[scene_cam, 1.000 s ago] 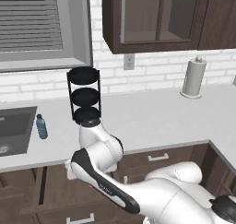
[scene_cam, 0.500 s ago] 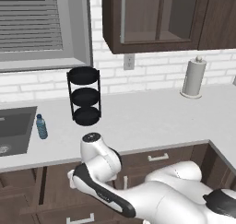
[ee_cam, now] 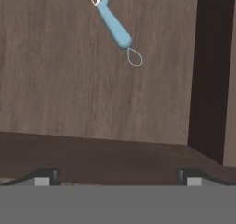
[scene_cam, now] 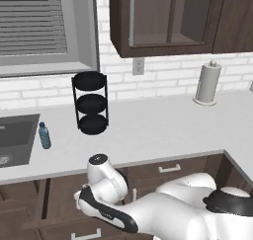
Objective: Pick the peeler from the drawer and place it on the counter.
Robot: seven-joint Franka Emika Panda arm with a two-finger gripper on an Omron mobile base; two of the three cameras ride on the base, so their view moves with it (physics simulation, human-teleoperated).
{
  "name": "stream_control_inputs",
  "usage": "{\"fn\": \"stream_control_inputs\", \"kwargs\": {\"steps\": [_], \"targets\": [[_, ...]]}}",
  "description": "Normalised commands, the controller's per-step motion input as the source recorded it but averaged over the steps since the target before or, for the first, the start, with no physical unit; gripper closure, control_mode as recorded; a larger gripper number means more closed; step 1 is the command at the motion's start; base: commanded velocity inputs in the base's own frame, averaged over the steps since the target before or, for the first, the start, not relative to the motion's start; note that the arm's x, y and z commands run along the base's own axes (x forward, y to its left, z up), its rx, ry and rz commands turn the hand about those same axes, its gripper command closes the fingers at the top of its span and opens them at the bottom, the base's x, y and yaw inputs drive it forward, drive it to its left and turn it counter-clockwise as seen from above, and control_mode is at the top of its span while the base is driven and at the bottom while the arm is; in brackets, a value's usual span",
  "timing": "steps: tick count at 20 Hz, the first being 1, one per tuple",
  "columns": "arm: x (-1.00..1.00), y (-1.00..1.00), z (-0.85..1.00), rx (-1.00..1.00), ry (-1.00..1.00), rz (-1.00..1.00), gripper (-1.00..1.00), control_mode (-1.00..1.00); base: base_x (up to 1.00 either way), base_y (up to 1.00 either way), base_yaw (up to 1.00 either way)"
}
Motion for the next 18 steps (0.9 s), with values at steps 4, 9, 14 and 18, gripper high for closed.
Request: {"fn": "stream_control_inputs", "kwargs": {"steps": [4, 9, 14, 18], "targets": [[-0.02, 0.03, -0.21, -0.01, 0.01, 0.00, -1.00, -1.00, 0.00, 0.00, 0.00], [-0.38, 0.01, -0.05, -0.01, 0.02, -0.01, -1.00, -1.00, 0.00, 0.00, 0.00], [-0.78, 0.02, 0.00, 0.00, 0.06, -0.08, -1.00, -1.00, 0.00, 0.00, 0.00], [-0.91, 0.01, -0.09, 0.00, 0.07, -0.10, -1.00, -1.00, 0.00, 0.00, 0.00]]}}
